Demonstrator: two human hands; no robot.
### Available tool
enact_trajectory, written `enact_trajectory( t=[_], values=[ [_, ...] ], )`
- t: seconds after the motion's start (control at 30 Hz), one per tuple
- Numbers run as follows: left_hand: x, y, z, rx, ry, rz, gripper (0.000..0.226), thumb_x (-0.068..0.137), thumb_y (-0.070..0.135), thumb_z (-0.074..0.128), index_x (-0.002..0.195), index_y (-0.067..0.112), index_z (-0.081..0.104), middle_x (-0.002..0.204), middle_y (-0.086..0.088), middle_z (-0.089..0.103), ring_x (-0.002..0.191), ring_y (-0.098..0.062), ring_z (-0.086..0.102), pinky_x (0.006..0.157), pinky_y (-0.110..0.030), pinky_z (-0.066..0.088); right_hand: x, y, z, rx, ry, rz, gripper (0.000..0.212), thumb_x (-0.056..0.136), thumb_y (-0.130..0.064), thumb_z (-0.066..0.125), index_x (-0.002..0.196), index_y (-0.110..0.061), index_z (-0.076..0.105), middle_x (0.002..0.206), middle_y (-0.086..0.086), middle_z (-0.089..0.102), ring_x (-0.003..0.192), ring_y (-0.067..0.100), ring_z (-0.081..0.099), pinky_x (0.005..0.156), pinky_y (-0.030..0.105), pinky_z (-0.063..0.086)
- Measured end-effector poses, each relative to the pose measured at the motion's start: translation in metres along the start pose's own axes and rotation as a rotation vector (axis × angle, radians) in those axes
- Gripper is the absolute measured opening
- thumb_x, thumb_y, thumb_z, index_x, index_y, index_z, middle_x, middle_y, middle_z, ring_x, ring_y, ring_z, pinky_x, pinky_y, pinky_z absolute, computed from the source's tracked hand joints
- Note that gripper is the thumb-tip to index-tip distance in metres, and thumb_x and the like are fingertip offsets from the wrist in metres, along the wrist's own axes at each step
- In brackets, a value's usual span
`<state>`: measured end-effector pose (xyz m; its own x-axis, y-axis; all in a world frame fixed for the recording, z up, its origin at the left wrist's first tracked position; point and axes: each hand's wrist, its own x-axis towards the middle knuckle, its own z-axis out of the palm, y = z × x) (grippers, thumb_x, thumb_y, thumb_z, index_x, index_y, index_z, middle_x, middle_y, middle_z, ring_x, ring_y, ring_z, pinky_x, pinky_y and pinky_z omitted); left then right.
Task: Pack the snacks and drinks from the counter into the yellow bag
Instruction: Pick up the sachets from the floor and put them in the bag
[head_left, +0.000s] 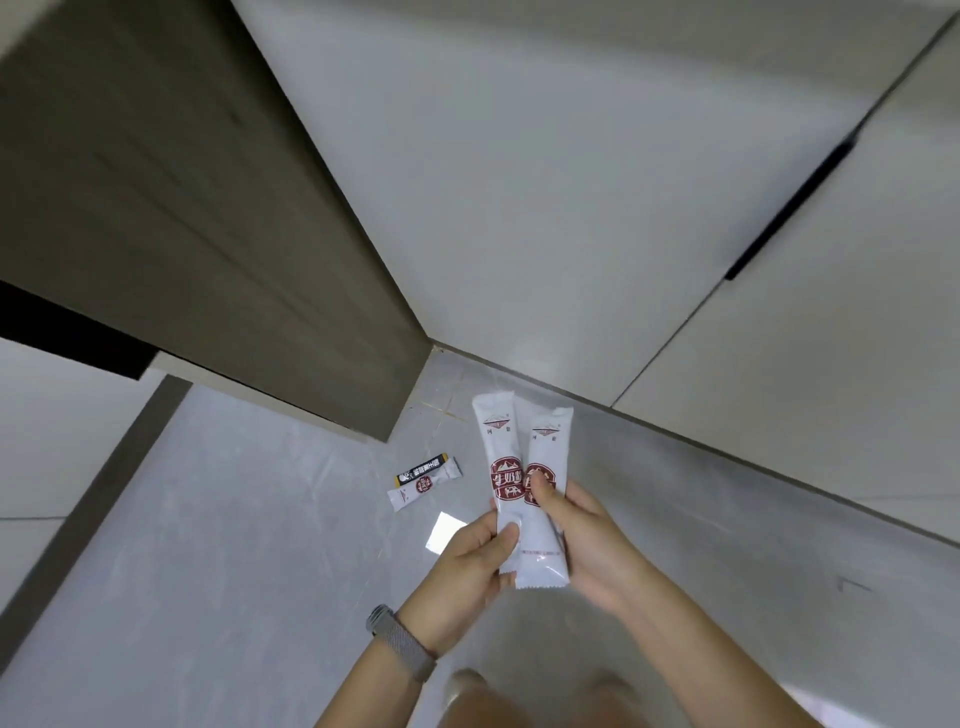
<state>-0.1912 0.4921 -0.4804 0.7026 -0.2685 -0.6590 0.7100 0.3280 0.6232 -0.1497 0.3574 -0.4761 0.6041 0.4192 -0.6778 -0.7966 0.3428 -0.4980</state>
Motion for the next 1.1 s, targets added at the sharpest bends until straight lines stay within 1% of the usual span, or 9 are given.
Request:
enact_trajectory(
  t=[0.17, 0.27, 0.4, 0.57, 0.67, 0.77, 0.93, 1.0, 1.1],
  values=[
    [-0.078, 0.071, 0.076, 0.093, -0.033, -0.005, 0.044, 0.085, 0.025, 0.048, 0.123, 0.004, 0.055, 0.122, -0.016, 0.063, 0.112, -0.03, 0.06, 0.09, -0.036, 0.052, -0.105, -0.061, 0.044, 0.014, 0.045, -0.071, 0.048, 0.078, -0.039, 0.057, 0.117, -0.01, 0.06, 0.102, 0.009, 0.072, 0.09, 0.023, 0.068, 0.082, 0.046, 0.054],
    [-0.126, 0.108, 0.124, 0.187, -0.066, -0.018, 0.044, 0.085, 0.028, 0.047, 0.123, 0.007, 0.055, 0.122, -0.014, 0.064, 0.113, -0.03, 0.059, 0.097, -0.04, 0.048, -0.172, -0.092, 0.067, 0.045, 0.076, -0.113, 0.048, 0.079, -0.039, 0.056, 0.118, -0.011, 0.059, 0.103, 0.009, 0.072, 0.091, 0.024, 0.068, 0.076, 0.044, 0.054],
    [-0.185, 0.141, 0.184, 0.31, -0.104, -0.048, 0.044, 0.083, 0.03, 0.047, 0.119, 0.006, 0.057, 0.116, -0.014, 0.066, 0.105, -0.026, 0.063, 0.093, -0.038, 0.049, -0.258, -0.121, 0.088, 0.105, 0.167, -0.172, 0.048, 0.08, -0.036, 0.057, 0.119, -0.008, 0.059, 0.107, 0.016, 0.069, 0.094, 0.028, 0.066, 0.072, 0.042, 0.056],
    [-0.249, 0.173, 0.241, 0.426, -0.15, -0.01, 0.027, 0.094, 0.024, 0.047, 0.111, 0.012, 0.064, 0.094, -0.003, 0.071, 0.085, -0.017, 0.063, 0.075, -0.028, 0.048, -0.348, -0.144, 0.114, 0.183, 0.24, -0.259, 0.044, 0.083, -0.031, 0.056, 0.12, -0.007, 0.059, 0.11, 0.023, 0.067, 0.093, 0.035, 0.065, 0.07, 0.047, 0.053],
    [-0.285, 0.192, 0.268, 0.455, -0.21, 0.022, 0.029, 0.083, 0.027, 0.049, 0.104, 0.013, 0.065, 0.086, 0.002, 0.074, 0.078, -0.01, 0.067, 0.067, -0.021, 0.052, -0.397, -0.154, 0.137, 0.216, 0.264, -0.34, 0.04, 0.083, -0.028, 0.056, 0.117, -0.007, 0.061, 0.108, 0.023, 0.068, 0.09, 0.034, 0.066, 0.069, 0.046, 0.054],
    [-0.317, 0.204, 0.29, 0.458, -0.256, 0.043, 0.024, 0.085, 0.025, 0.05, 0.098, 0.015, 0.068, 0.086, -0.002, 0.074, 0.08, -0.015, 0.068, 0.071, -0.026, 0.054, -0.441, -0.158, 0.157, 0.263, 0.305, -0.427, 0.037, 0.079, -0.024, 0.057, 0.108, -0.003, 0.064, 0.098, 0.023, 0.071, 0.079, 0.031, 0.069, 0.061, 0.04, 0.056],
    [-0.35, 0.205, 0.323, 0.477, -0.366, 0.045, 0.026, 0.077, 0.026, 0.053, 0.088, 0.021, 0.075, 0.089, -0.007, 0.073, 0.085, -0.022, 0.063, 0.075, -0.03, 0.051, -0.498, -0.148, 0.164, 0.393, 0.377, -0.53, 0.029, 0.077, -0.02, 0.059, 0.093, 0.002, 0.068, 0.092, 0.03, 0.069, 0.071, 0.037, 0.069, 0.062, 0.041, 0.053],
    [-0.355, 0.198, 0.338, 0.506, -0.39, 0.038, 0.024, 0.083, 0.024, 0.053, 0.09, 0.022, 0.075, 0.091, -0.01, 0.072, 0.086, -0.025, 0.06, 0.075, -0.03, 0.049, -0.515, -0.144, 0.157, 0.459, 0.396, -0.559, 0.027, 0.077, -0.019, 0.057, 0.085, 0.004, 0.07, 0.084, 0.031, 0.068, 0.062, 0.036, 0.067, 0.052, 0.037, 0.052],
    [-0.363, 0.186, 0.37, 0.545, -0.437, 0.028, 0.027, 0.083, 0.026, 0.053, 0.099, 0.017, 0.072, 0.096, -0.019, 0.066, 0.089, -0.031, 0.053, 0.08, -0.035, 0.046, -0.541, -0.143, 0.136, 0.502, 0.42, -0.598, 0.033, 0.078, -0.021, 0.057, 0.091, 0.008, 0.066, 0.081, 0.031, 0.066, 0.058, 0.034, 0.064, 0.047, 0.034, 0.05]
  ],
)
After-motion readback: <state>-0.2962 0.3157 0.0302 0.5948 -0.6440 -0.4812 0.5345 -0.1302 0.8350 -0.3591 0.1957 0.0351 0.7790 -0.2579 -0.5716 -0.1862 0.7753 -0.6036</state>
